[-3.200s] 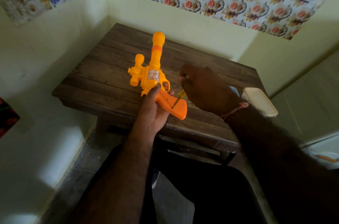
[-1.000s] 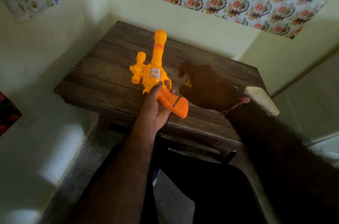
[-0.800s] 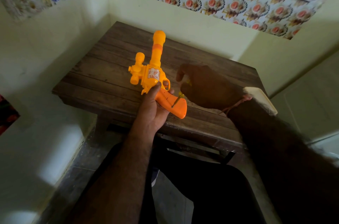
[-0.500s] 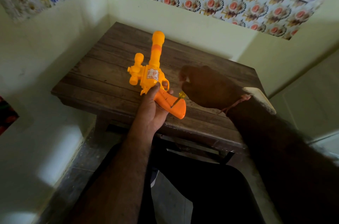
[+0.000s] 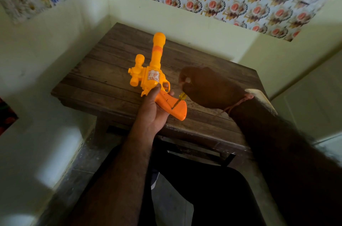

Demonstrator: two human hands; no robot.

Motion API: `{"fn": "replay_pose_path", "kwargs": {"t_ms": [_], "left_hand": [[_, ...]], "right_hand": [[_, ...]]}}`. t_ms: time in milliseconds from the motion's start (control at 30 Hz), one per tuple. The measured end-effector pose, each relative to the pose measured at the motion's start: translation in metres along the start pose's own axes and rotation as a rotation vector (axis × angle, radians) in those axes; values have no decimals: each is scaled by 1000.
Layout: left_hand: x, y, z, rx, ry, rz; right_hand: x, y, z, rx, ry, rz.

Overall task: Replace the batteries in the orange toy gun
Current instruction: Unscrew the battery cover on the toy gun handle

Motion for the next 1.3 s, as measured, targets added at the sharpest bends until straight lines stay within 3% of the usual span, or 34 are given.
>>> {"fn": "replay_pose_path", "kwargs": {"t_ms": [200, 367, 1133, 1300], "left_hand": [[5, -3, 0, -6, -14, 7], [3, -2, 0, -33, -41, 16], [-6, 5, -2, -11, 4, 5], [-9, 8, -4, -30, -1, -4]], "right_hand": [[-2, -2, -1, -10, 97, -37], [1, -1, -5, 16, 64, 37], [5, 3, 1, 61, 86, 47], [5, 1, 0, -12, 165, 44]]}}
Point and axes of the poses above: each hand's wrist, its own y-axis towards the middle knuckle, its own x-axis out of the palm, z = x × y, the point moved 2 cm from there along y, towards the middle knuckle, and after that the axes turned 6 degrees about -y, right-handed, at the moved point
